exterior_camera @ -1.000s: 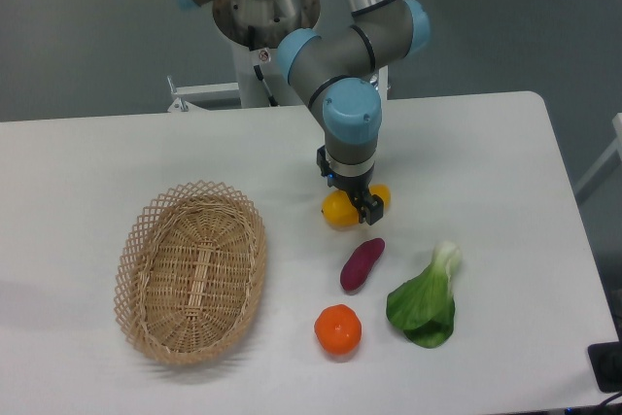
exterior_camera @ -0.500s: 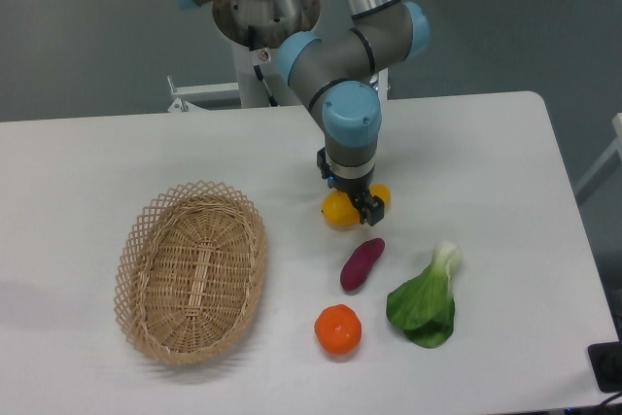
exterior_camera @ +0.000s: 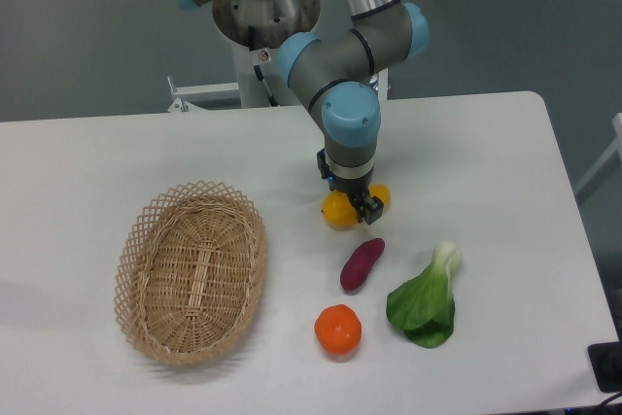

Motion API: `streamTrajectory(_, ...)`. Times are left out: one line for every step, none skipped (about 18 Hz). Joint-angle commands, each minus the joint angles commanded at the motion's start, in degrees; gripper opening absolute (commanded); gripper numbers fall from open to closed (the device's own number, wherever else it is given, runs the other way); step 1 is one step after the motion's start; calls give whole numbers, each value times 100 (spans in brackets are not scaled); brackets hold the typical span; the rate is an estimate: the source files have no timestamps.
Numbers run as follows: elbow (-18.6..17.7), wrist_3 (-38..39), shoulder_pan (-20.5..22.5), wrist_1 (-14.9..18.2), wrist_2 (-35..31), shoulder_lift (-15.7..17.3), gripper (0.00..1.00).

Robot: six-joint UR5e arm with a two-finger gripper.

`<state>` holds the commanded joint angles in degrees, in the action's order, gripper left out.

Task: Pick up the mango from the table
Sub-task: 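Hold the yellow mango firmly in the closed gripper, then lift the grasped yellow mango up off the table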

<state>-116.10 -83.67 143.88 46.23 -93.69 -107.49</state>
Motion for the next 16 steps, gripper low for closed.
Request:
streamTrajectory(17, 0, 0, 9, 9, 35, 59)
streamTrajectory(44, 0, 0, 9, 17, 53, 59)
streamTrajectory(61, 0, 9, 9, 18, 70, 59)
streamTrajectory(114, -9, 9, 17, 44, 88, 59)
streamTrajectory(184, -17, 26, 35, 70, 105, 59)
streamTrajectory(228, -18, 26, 61, 96, 175, 59)
streamTrajectory(272, -9, 44, 105, 114, 254, 59)
streamTrajectory(307, -9, 79, 123, 184, 316, 59)
streamTrajectory(343, -9, 114, 123, 341, 343, 59)
streamTrajectory(404, 26, 184, 132, 552, 360, 59)
streamTrajectory(491, 174, 228, 141, 806, 421, 59)
streamTrajectory(597, 402, 255, 141, 1026, 474, 59)
streamTrajectory(720, 552, 255, 141, 1211, 483, 59)
streamTrajectory(843, 641, 255, 149, 1352, 483, 59)
streamTrajectory(957, 772, 255, 141, 1493, 483, 59)
streamTrajectory(1115, 1017, 255, 141, 1599, 483, 59)
